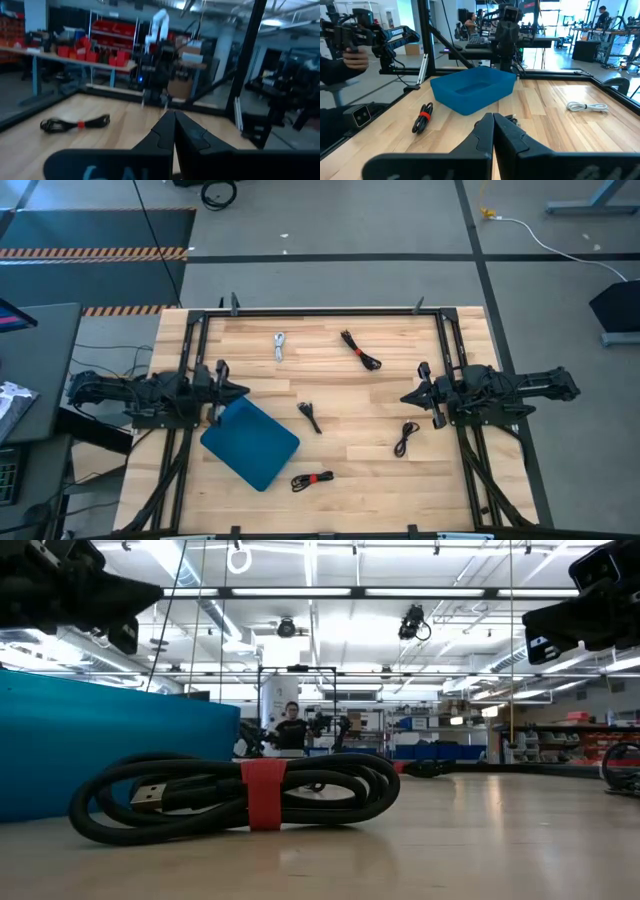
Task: Pick and place USB-C Cables
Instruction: Put the black charger cable into the blue bin
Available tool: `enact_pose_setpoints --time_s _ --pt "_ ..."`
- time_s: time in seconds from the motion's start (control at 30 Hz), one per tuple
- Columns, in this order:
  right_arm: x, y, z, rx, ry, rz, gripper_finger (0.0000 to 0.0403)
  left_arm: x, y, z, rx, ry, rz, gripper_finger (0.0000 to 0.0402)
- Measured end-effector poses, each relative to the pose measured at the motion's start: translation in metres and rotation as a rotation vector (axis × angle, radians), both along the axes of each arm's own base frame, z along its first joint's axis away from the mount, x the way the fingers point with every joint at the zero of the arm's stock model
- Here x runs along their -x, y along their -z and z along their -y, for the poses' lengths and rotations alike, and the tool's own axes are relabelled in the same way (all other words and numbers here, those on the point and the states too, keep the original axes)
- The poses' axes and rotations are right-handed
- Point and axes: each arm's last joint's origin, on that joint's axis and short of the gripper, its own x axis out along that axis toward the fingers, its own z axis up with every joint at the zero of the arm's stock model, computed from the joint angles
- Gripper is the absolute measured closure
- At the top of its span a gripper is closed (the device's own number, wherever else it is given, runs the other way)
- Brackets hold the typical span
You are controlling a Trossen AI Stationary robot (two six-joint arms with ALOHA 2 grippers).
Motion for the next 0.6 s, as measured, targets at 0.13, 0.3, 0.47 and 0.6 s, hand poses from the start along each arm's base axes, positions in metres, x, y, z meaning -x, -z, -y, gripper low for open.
enact_pose_setpoints --time_s 0.13,0.3,0.47,0.6 --pt "0.0 0.0 0.0 0.05 0.003 0.008 0.0388 0.001 -0.007 0.0 -0.008 -0.005 0.074 0.039" --pt "0.0 -0.003 0.0 0.116 0.006 0.046 0.0388 0.006 -0.021 -0.001 -0.072 -0.04 0.217 0.039" --pt "0.0 -0.009 0.0 -0.004 -0.001 0.09 0.0388 0.008 -0.029 -0.003 -0.168 -0.115 0.242 0.0377" --pt "0.001 -0.016 0.0 -0.113 -0.006 0.151 0.0388 0.009 -0.04 -0.005 -0.174 -0.198 0.246 0.0342"
